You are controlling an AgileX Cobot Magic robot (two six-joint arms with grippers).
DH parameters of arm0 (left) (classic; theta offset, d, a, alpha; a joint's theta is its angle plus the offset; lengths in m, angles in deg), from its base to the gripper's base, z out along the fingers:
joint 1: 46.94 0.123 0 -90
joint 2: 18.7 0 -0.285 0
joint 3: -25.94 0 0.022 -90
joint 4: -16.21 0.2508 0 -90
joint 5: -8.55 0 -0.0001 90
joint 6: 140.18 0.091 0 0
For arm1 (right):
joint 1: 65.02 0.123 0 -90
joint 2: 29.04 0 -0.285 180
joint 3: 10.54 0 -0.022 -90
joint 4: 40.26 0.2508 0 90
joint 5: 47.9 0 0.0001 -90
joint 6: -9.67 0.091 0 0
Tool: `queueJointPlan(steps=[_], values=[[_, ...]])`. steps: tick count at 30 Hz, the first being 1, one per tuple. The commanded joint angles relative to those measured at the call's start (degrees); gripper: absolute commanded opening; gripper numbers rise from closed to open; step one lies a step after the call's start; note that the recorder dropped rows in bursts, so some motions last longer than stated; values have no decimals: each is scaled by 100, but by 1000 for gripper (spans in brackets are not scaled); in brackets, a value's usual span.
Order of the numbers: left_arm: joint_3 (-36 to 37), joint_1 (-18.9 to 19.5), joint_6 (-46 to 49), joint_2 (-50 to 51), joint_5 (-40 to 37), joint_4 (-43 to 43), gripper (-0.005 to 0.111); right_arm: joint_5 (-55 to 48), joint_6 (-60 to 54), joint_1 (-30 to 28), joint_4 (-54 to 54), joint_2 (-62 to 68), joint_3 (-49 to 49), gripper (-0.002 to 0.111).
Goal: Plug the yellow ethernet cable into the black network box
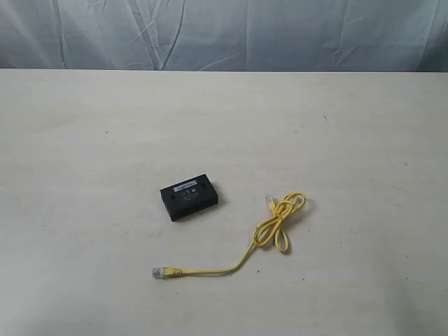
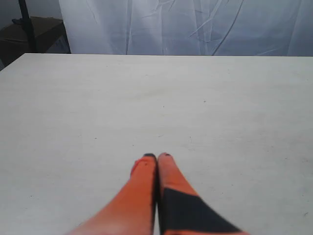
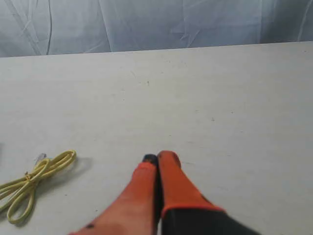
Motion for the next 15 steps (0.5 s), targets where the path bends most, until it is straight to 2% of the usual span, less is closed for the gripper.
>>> queueJointPlan(steps=[1, 4, 15], values=[[22, 28, 0, -26, 88, 0, 0, 111, 0, 16, -66, -29, -12, 0], [22, 28, 0, -26, 88, 0, 0, 419, 0, 16, -22, -29, -12, 0], [22, 28, 0, -26, 88, 0, 0, 2607, 0, 16, -22, -29, -12, 0]])
